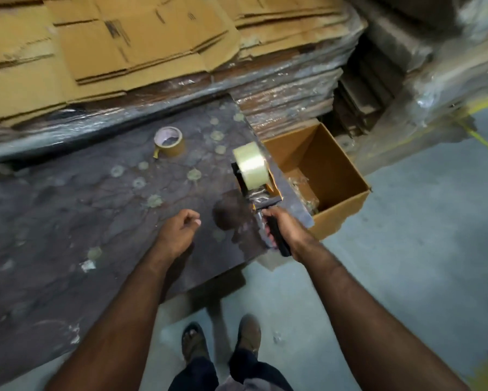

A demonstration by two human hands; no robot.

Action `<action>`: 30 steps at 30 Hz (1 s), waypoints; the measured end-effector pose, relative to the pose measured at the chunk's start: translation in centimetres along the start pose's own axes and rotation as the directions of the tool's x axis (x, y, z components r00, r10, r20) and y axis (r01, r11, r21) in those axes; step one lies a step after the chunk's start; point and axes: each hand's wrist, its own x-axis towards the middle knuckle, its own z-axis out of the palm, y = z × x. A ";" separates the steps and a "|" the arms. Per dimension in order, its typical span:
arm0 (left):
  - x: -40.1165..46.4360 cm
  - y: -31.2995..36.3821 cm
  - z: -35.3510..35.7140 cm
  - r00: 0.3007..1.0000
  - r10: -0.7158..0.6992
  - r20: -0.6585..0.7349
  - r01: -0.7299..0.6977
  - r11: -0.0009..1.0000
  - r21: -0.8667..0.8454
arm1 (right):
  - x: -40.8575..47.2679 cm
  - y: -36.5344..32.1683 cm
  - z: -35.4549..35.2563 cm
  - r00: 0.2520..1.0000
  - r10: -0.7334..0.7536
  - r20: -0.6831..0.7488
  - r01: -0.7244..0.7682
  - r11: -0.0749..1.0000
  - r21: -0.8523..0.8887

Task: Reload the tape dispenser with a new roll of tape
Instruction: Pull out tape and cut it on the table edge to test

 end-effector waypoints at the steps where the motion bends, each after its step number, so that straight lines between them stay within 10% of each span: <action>1: -0.2 -0.3 -0.7 1.000 -0.012 -0.007 0.012 1.000 0.001 | 0.9 -0.6 0.6 0.994 -0.091 -0.063 0.081 0.987 -0.139; 4: -0.7 -1.3 -2.0 0.997 -0.058 -0.044 0.058 0.998 0.011 | 3.9 -1.3 1.9 0.930 -0.356 -0.085 0.239 0.766 -0.597; 10: -1.3 -1.8 -2.3 0.995 -0.068 -0.074 0.071 0.997 0.041 | 8.4 -2.5 4.2 0.871 -0.476 -0.118 0.171 0.521 -0.836; 30: 1.7 -3.1 -1.4 1.000 -0.025 0.017 0.022 0.990 0.141 | 16.4 -4.1 7.0 0.828 -0.527 -0.193 -0.035 0.295 -0.955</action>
